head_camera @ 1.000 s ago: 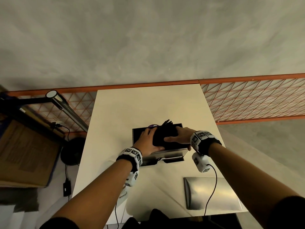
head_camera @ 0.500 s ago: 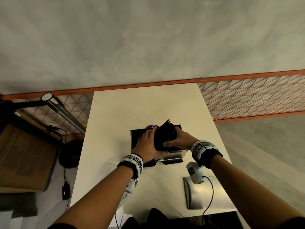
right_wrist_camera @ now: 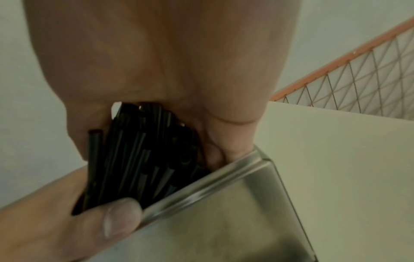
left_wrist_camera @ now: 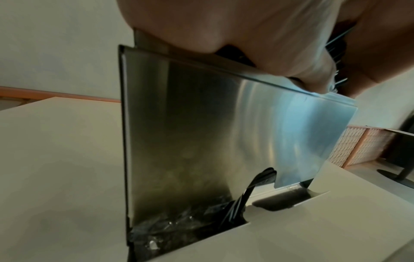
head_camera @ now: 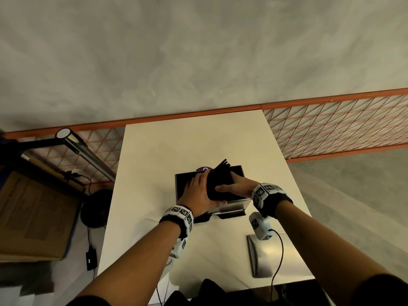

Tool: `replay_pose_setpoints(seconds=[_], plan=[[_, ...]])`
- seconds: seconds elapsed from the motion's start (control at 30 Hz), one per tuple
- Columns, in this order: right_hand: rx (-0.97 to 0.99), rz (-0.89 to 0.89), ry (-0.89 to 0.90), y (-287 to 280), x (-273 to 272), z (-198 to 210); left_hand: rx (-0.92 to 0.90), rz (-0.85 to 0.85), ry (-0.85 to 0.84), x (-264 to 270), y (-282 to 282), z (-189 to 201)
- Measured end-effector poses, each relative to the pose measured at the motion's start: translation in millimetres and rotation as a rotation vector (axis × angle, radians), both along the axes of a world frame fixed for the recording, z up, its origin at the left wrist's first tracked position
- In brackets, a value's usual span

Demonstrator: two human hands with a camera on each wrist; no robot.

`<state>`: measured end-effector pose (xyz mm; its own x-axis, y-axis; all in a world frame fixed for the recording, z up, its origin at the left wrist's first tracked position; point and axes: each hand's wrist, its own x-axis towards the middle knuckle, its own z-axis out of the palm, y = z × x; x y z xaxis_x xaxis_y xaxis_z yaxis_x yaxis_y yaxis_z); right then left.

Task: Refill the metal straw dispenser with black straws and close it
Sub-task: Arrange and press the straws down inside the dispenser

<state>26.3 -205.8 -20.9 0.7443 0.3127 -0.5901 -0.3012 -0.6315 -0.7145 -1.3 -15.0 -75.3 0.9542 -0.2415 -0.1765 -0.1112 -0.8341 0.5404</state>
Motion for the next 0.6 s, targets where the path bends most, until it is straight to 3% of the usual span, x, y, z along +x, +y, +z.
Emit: replay_pose_setpoints(seconds=[0.13,0.37,0.47,0.6], plan=[[0.088,0.005,0.024,1.4,-1.9,9.8,0.003,0.000,0.017,0.2,-0.6,0.0],[0.268,-0.138,0.015,-0.5,-8.6,-0.7,-0.052,0.031,0.031,0.4,2.3,2.1],[0.234,-0.079,-0.007,-4.4,-10.8,-9.4,-0.105,0.064,0.023,0.3,3.4,5.3],[0.031,0.013,-0.106,-4.1,-11.9,-15.0,-0.132,0.058,0.026,0.2,3.1,10.1]])
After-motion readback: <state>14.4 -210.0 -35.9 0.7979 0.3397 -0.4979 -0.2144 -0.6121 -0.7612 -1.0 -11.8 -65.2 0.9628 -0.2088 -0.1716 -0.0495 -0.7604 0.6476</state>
